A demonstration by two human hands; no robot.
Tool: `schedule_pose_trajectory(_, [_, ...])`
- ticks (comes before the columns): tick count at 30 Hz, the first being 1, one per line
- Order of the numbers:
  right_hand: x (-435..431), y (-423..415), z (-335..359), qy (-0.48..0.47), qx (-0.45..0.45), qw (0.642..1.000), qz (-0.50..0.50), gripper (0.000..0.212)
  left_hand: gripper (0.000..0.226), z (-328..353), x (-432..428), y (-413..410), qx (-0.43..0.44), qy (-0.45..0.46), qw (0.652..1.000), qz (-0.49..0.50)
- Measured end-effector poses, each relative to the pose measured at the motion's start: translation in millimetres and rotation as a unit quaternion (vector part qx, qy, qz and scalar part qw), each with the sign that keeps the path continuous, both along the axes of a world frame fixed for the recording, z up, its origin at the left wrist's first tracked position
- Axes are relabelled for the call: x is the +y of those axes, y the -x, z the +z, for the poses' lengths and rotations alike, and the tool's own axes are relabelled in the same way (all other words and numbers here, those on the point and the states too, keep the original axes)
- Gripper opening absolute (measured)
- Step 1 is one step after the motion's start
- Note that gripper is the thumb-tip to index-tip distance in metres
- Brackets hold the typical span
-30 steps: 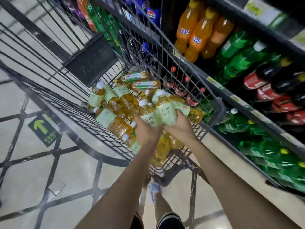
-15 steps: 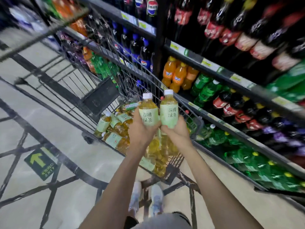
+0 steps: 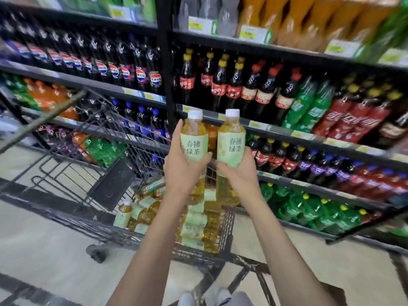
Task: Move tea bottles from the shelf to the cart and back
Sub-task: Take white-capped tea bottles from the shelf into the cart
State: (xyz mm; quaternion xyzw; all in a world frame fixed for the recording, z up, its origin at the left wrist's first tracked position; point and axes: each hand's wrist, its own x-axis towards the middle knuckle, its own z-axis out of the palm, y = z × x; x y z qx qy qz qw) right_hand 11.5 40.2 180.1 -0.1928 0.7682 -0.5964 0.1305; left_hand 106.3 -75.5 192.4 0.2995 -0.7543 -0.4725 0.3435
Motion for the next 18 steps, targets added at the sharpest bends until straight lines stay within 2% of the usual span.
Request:
schedule_pose_trajectory(5, [39.1, 2.8, 38.6, 0.033, 0.045, 0.997, -0.061, 0.055, 0.095, 30.4, 24.0, 16.6, 0.023, 0.031, 0.999, -0.030])
schedule_pose_trajectory(11, [100.3, 8.9, 70.3, 0.083, 0.082, 0.984, -0.132, 0.069, 0.062, 65.9, 78.7, 50.0, 0.020, 0.059, 0.995, -0.078])
schedule_pose_trajectory(15, [152.2, 15.3, 89.2, 0.101, 0.119, 0.973, -0.170, 0.077, 0.059, 80.9, 124.1, 70.1, 0.051, 0.077, 0.988, -0.123])
schedule_pose_trajectory(18, [195.9, 18.0, 102.2, 0.102, 0.144, 0.964, -0.197, 0.078, 0.065, 96.9, 164.7, 82.1, 0.069, 0.084, 0.982, -0.154])
